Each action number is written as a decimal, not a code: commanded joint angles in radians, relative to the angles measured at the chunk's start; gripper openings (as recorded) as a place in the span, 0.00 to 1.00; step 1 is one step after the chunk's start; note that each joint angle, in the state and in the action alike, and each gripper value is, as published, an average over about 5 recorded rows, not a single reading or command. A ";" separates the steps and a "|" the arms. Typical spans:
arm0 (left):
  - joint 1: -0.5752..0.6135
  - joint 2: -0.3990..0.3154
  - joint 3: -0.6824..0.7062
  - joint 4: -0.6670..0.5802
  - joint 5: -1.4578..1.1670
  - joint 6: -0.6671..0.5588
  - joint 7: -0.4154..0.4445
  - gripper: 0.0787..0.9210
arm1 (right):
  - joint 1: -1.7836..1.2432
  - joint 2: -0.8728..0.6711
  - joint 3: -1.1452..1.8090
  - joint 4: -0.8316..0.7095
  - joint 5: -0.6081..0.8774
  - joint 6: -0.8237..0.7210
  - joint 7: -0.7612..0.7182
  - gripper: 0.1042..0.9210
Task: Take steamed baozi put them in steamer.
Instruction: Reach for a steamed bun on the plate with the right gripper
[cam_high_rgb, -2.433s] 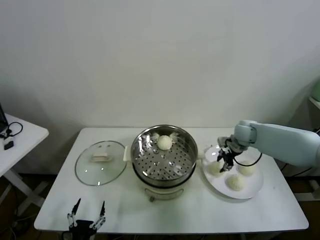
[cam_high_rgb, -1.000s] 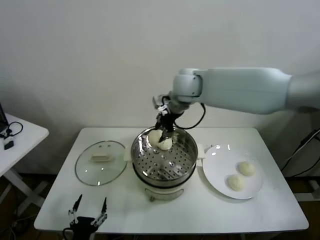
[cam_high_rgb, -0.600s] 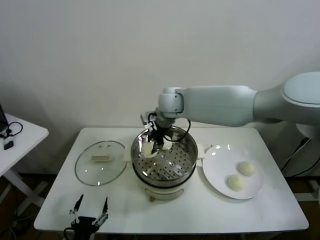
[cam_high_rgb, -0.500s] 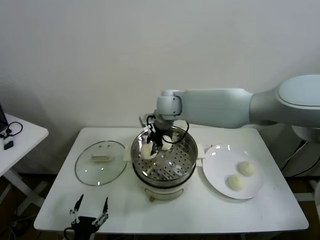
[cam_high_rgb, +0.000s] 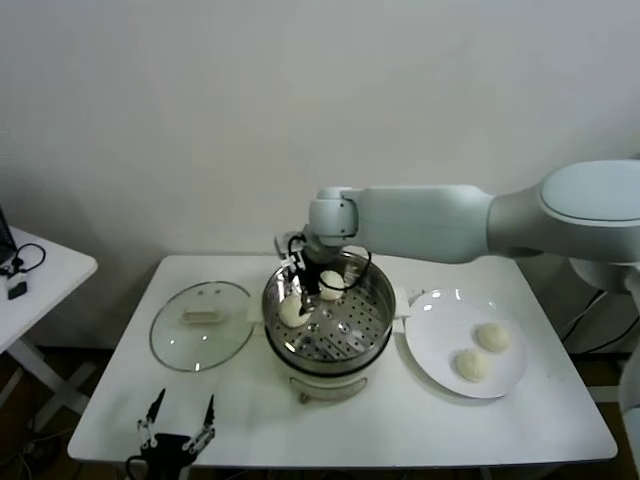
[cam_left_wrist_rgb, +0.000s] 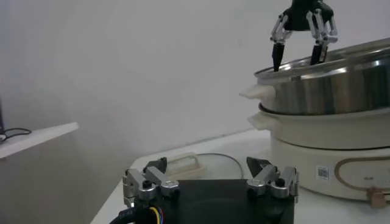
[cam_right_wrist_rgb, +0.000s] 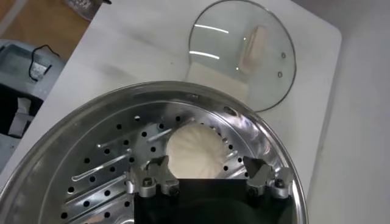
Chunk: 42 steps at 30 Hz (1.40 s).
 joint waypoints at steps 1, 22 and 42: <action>0.008 -0.019 0.001 -0.015 0.002 0.000 0.000 0.88 | 0.082 -0.105 -0.037 0.092 0.032 0.007 -0.031 0.88; 0.011 -0.029 0.002 -0.030 -0.001 -0.003 -0.001 0.88 | 0.226 -0.677 -0.352 0.313 -0.298 0.162 -0.140 0.88; 0.010 -0.049 -0.006 -0.008 0.007 0.000 0.002 0.88 | -0.253 -0.746 -0.030 0.079 -0.504 0.177 -0.109 0.88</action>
